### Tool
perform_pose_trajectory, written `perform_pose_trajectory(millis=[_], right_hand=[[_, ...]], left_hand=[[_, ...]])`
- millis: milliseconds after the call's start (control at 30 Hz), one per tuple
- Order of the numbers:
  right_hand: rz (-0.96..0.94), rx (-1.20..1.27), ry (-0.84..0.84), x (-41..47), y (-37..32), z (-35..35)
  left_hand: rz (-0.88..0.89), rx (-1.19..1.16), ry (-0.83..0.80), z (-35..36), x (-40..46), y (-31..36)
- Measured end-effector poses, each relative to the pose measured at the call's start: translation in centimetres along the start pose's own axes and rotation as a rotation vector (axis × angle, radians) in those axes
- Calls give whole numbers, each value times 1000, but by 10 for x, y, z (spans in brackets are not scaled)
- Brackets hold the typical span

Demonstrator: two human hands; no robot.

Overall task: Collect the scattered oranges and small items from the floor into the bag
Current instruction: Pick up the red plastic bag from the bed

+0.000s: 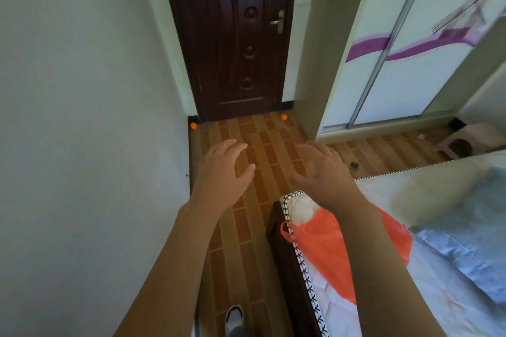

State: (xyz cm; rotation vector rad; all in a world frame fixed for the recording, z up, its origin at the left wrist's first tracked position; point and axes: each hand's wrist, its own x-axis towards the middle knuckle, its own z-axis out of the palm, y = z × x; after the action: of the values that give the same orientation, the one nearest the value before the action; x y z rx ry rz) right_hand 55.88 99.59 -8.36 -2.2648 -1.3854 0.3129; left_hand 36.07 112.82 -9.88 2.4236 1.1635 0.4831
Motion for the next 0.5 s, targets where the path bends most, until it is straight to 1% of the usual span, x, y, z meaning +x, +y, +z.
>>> perform_pose_trajectory(millis=[100, 200, 333, 500], right_hand=[[67, 11, 44, 28, -1, 4], [140, 11, 43, 46, 8, 10], [208, 36, 72, 57, 33, 18], [273, -4, 76, 73, 62, 14]], left_hand=[[26, 2, -65, 4, 47, -11], [75, 3, -107, 10, 82, -11], [126, -48, -166, 28, 104, 0], [159, -51, -221, 59, 136, 5]])
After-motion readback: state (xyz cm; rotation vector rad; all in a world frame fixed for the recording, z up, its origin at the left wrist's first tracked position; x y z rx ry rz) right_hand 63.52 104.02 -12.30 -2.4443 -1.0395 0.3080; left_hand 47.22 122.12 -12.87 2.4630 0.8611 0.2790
